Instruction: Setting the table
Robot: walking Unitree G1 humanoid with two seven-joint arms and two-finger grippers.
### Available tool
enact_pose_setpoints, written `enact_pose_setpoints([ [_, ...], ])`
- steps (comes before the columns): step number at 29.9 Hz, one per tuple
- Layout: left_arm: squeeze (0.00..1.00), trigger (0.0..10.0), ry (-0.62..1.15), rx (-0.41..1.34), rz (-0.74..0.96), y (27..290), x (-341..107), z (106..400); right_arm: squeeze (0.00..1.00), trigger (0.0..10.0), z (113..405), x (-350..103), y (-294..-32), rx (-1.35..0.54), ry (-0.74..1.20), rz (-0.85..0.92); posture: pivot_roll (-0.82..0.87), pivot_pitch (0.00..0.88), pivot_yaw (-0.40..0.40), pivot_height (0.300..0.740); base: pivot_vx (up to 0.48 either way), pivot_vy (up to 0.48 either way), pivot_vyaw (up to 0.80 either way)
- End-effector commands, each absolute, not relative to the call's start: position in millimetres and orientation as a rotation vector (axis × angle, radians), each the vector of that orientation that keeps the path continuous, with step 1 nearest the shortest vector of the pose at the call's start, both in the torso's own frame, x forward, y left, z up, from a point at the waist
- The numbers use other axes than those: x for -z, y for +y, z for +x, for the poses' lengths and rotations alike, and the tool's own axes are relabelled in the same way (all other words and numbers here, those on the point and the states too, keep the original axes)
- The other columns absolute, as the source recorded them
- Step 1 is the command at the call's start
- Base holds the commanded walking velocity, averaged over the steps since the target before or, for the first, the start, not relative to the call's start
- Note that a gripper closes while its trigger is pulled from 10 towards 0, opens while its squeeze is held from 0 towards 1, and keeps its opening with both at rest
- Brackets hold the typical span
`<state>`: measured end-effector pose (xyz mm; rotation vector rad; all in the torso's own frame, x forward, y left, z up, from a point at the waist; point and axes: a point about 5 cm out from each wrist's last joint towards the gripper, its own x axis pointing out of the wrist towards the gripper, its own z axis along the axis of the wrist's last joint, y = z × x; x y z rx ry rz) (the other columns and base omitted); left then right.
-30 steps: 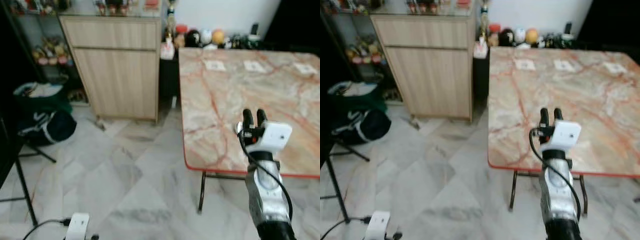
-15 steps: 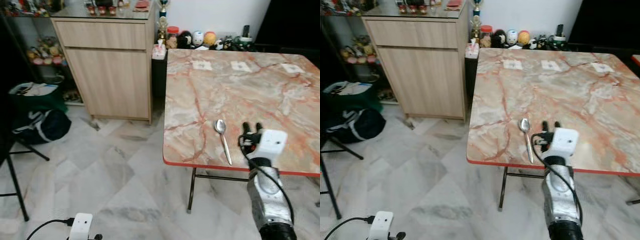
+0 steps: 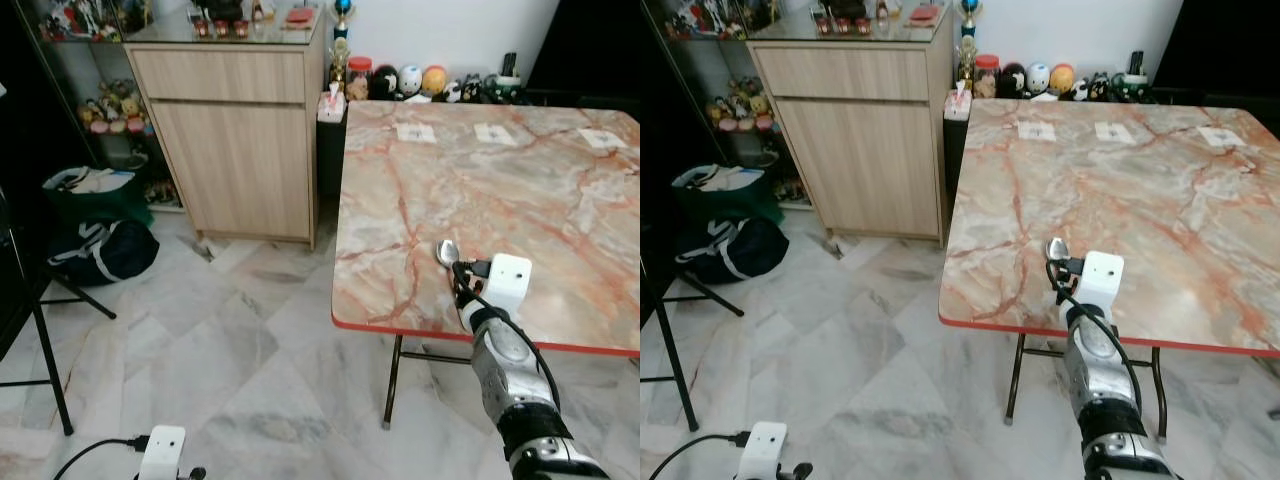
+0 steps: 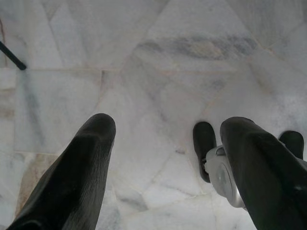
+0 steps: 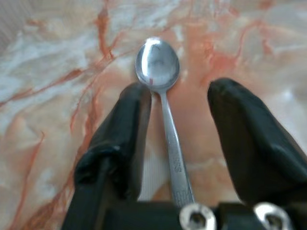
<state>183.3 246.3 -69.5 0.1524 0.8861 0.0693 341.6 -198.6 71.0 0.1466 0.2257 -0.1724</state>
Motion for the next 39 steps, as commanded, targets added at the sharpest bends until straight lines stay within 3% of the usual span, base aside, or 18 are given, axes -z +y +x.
enact_pose_setpoints([
  [1,0.0,10.0,0.897,-0.069,0.144,245,71,181,1.0,10.0,346,-74,-201,0.181,0.23,0.165,0.1,0.009,-0.03,0.74,0.0,0.0,0.0],
  [2,0.0,10.0,0.897,-0.07,0.143,244,71,181,1.0,10.0,348,-76,-199,0.17,0.239,0.161,0.1,0.009,-0.03,0.74,0.0,0.0,0.0],
  [3,0.0,10.0,0.897,-0.071,0.142,244,71,181,0.62,10.0,351,-77,-197,0.158,0.246,0.162,0.1,0.009,-0.03,0.74,0.0,0.0,0.0],
  [4,0.0,10.0,0.897,-0.071,0.142,244,71,181,0.62,10.0,351,-77,-197,0.158,0.246,0.162,0.1,0.009,-0.03,0.74,0.0,0.0,0.0],
  [5,0.0,10.0,0.897,-0.071,0.142,244,71,181,0.0,10.0,354,-80,-196,0.153,0.243,0.161,0.1,0.009,-0.03,0.74,0.0,0.0,0.0],
  [29,0.0,10.0,0.892,-0.076,0.149,248,70,182,0.0,10.0,370,-95,-198,0.173,0.285,0.2,0.11,0.011,-0.029,0.74,0.0,0.0,0.0],
  [32,0.0,10.0,0.892,-0.075,0.148,247,70,182,0.0,10.0,371,-98,-198,0.17,0.243,0.198,0.11,0.014,-0.031,0.74,0.0,0.0,0.0],
  [33,0.0,10.0,0.89,-0.076,0.144,247,70,181,0.0,10.0,372,-110,-198,0.171,0.107,0.186,0.12,0.016,-0.034,0.74,0.0,0.0,0.0],
  [35,0.0,10.0,0.89,-0.076,0.144,247,70,181,0.0,10.0,372,-110,-198,0.171,0.107,0.186,0.12,0.016,-0.034,0.74,0.0,0.0,0.0],
  [36,0.0,10.0,0.889,-0.077,0.14,246,71,181,0.0,10.0,370,-120,-196,0.162,-0.018,0.175,0.12,0.019,-0.037,0.74,0.0,0.0,0.0],
  [38,0.0,10.0,0.889,-0.077,0.14,246,71,181,0.0,10.0,370,-120,-196,0.162,-0.018,0.175,0.12,0.019,-0.037,0.74,0.0,0.0,0.0],
  [39,0.0,10.0,0.888,-0.078,0.139,246,71,180,0.0,10.0,361,-123,-195,0.153,-0.123,0.142,0.11,0.018,-0.036,0.74,0.0,0.0,0.0],
])
